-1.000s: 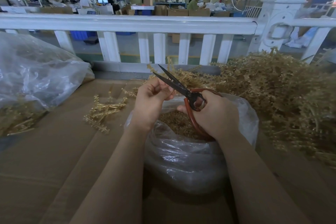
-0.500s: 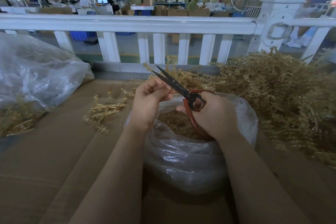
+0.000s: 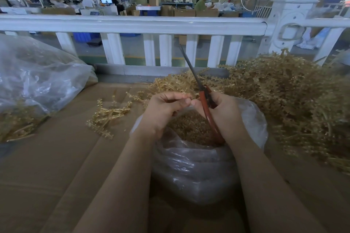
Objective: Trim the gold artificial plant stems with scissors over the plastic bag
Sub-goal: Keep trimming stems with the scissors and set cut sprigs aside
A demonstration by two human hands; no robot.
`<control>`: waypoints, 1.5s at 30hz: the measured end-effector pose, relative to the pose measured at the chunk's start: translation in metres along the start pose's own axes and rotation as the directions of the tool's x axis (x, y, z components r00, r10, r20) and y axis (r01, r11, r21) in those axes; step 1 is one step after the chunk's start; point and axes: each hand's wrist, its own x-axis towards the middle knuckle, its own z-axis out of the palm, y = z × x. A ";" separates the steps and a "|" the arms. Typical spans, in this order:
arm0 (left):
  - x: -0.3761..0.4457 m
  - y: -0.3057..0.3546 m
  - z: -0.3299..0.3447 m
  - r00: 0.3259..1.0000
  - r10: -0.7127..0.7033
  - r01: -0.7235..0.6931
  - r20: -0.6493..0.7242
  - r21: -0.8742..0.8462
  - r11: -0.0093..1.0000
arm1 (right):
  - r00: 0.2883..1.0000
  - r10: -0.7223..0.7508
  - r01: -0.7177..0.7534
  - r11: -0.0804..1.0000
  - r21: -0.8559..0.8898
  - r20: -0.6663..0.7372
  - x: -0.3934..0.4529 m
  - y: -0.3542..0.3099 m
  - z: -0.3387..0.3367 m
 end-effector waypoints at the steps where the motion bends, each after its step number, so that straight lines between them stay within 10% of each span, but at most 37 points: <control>1: -0.001 0.001 0.002 1.000 0.012 -0.012 0.017 -0.004 1.000 | 1.000 -0.001 0.001 1.000 0.002 0.008 0.000 -0.001 0.000; 11: 0.002 -0.001 -0.001 0.999 0.035 -0.036 -0.026 -0.043 0.998 | 1.000 0.002 -0.003 0.999 -0.036 -0.016 -0.001 0.000 0.000; 27: 0.003 0.001 -0.007 0.953 0.240 -0.210 -0.185 0.171 0.963 | 0.977 -0.211 0.162 0.797 -0.582 -0.016 -0.006 0.003 -0.002; 45: -0.001 0.006 -0.009 0.959 0.220 -0.209 -0.178 0.079 0.975 | 0.979 -0.197 0.111 0.729 -0.675 -0.052 -0.007 -0.001 -0.001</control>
